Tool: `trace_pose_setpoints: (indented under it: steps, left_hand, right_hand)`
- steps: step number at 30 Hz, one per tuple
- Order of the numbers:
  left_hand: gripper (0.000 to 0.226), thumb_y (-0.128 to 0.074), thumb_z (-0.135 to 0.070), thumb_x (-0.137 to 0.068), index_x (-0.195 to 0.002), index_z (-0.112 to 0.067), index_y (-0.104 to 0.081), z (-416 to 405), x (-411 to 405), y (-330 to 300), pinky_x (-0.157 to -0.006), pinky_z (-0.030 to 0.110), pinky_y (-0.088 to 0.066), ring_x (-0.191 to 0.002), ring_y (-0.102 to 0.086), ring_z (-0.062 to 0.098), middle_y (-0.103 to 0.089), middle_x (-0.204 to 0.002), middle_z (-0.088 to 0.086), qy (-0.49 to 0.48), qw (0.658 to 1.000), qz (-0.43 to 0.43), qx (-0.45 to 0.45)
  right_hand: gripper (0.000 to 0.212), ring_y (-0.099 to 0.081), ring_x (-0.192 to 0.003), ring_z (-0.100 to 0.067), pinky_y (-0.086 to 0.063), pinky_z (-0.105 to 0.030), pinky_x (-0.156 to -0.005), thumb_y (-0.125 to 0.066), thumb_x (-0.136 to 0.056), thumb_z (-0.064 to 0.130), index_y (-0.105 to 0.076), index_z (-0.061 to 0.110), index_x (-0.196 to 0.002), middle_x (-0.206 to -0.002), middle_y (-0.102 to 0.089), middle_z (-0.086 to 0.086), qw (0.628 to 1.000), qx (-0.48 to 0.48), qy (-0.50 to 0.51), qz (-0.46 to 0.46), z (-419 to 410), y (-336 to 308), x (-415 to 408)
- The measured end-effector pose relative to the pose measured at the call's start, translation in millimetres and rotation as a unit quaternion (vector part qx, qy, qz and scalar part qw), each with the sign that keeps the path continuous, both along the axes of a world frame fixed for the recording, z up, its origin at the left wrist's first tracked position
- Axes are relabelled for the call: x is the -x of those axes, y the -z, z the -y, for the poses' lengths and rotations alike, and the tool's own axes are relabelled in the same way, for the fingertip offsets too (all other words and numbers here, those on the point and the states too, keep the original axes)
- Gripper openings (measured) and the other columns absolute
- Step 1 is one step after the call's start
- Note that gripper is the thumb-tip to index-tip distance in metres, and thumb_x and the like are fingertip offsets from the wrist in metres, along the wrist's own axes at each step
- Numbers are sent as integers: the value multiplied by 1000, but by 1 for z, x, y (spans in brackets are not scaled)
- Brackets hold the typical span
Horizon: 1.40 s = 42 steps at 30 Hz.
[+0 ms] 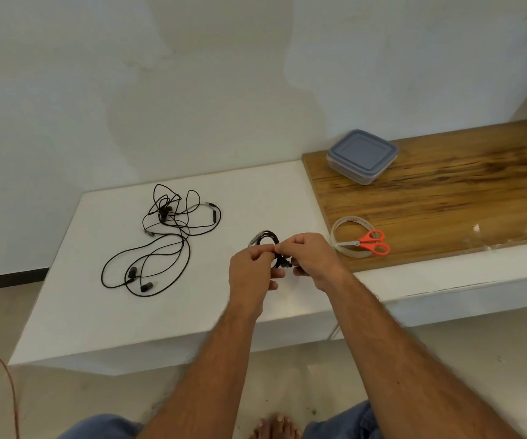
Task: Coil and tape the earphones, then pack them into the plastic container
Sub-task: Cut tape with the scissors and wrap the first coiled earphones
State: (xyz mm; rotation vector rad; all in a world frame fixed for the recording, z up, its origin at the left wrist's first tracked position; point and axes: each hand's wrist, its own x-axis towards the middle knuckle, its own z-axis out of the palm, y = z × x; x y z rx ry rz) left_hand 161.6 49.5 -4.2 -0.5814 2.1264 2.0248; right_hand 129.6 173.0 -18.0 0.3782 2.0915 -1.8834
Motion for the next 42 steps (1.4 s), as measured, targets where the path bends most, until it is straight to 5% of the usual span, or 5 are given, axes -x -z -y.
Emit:
trace_pose_setpoints:
  steps: [7,12,19,29,42]
  left_hand:
    - [13,-59,-18,-95,-93,-11,-70,12,4,0,-44,24,-44,-49,-55,9,-70,-75,0,-88,995,-53,-9]
    - [21,-65,-33,-91,-98,-14,-68,30,10,19,-68,33,-48,-71,-52,14,-65,-84,1,-166,985,-21,47]
    - [51,-48,-58,-94,-98,-10,-64,31,15,21,-40,19,-27,-48,-43,10,-70,-88,5,-44,977,152,-143]
    - [10,-70,-20,-88,-87,-10,-68,36,18,27,-39,18,-29,-56,-50,9,-69,-81,2,-33,986,128,-105]
    - [7,-69,-17,-88,-84,-11,-70,30,18,37,-50,27,-48,-62,-67,13,-72,-75,3,-37,997,66,23]
  right_hand:
    - [14,-49,-43,-2,-42,-24,-50,-69,-84,12,-65,7,-72,-61,-58,-1,1000,-10,9,-19,4,-4,1]
    - [15,-42,-46,-7,-40,-25,-49,-70,-82,11,-63,8,-70,-65,-55,-3,1000,-7,11,-6,3,-3,2]
    - [13,-39,-49,-10,-39,-25,-48,-71,-83,12,-64,9,-72,-70,-57,-2,999,31,9,18,2,-2,3]
    - [13,-49,-57,-14,-39,-27,-54,-70,-84,15,-60,9,-78,-72,-60,-3,997,14,37,69,3,5,4]
    - [10,-69,-56,-27,-50,-32,-53,-68,-82,11,-65,2,-80,-79,-71,-23,995,-69,21,65,7,16,5]
